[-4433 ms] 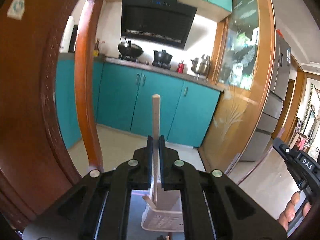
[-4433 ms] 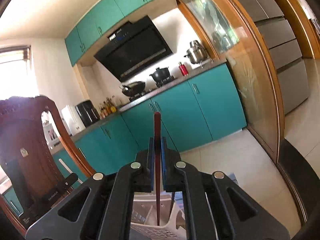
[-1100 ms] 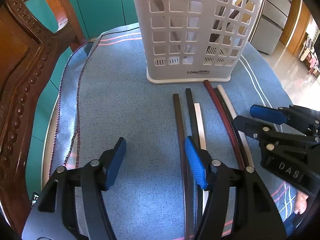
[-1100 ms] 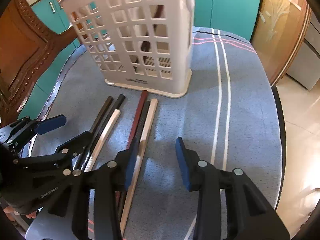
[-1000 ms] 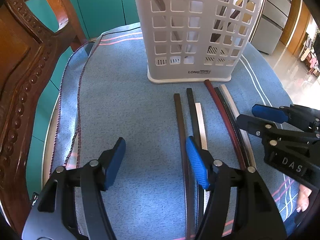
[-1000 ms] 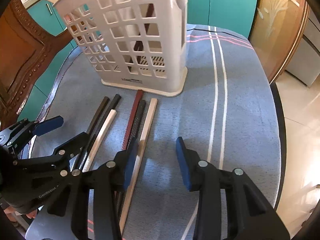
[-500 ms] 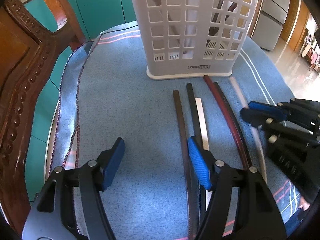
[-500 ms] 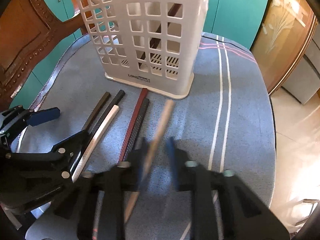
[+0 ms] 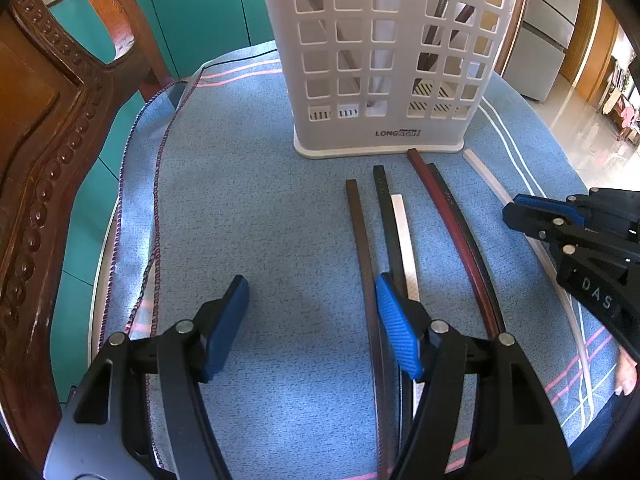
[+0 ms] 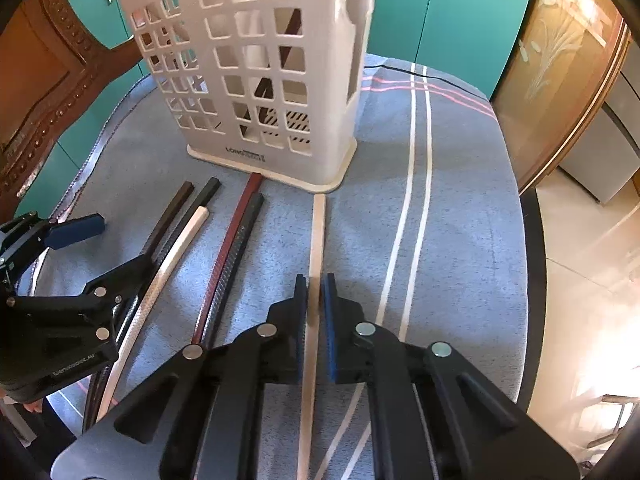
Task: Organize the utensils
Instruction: 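Align the left tool over a dark brown chopstick while the right tool aligns over a light wooden one, then close the left tool on the dark brown chopstick while the right tool grips the light one, lifting both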
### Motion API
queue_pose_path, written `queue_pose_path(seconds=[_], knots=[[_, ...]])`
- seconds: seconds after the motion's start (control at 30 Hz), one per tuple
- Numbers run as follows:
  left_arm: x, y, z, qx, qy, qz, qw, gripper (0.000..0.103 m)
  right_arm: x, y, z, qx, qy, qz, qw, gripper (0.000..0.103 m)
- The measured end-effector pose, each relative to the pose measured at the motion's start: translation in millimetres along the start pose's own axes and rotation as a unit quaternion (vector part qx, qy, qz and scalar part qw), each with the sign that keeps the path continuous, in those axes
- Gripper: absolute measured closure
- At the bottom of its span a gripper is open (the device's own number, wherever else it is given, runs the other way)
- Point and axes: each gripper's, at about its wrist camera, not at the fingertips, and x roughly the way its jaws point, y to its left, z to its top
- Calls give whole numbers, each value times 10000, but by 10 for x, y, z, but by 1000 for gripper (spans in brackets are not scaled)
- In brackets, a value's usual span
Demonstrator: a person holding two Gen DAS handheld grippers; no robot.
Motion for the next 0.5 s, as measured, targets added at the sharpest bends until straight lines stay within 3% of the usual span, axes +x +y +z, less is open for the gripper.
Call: queue_pose_path(seconds=[0.1, 0.17, 0.27, 0.5], knots=[[-6, -4, -1, -2, -7, -6, 10000, 39, 26, 36, 7, -4, -2, 2, 10000, 84], [-25, -5, -4, 13, -15, -25, 10000, 53, 39, 60, 21, 17, -11, -2, 10000, 79], [-40, 23, 2, -20, 3, -9, 10000, 64, 45, 58, 24, 52, -18, -13, 10000, 78], [-42, 242, 47, -386, 44, -84, 9992, 64, 13, -72, 59, 224, -70, -28, 9997, 72]])
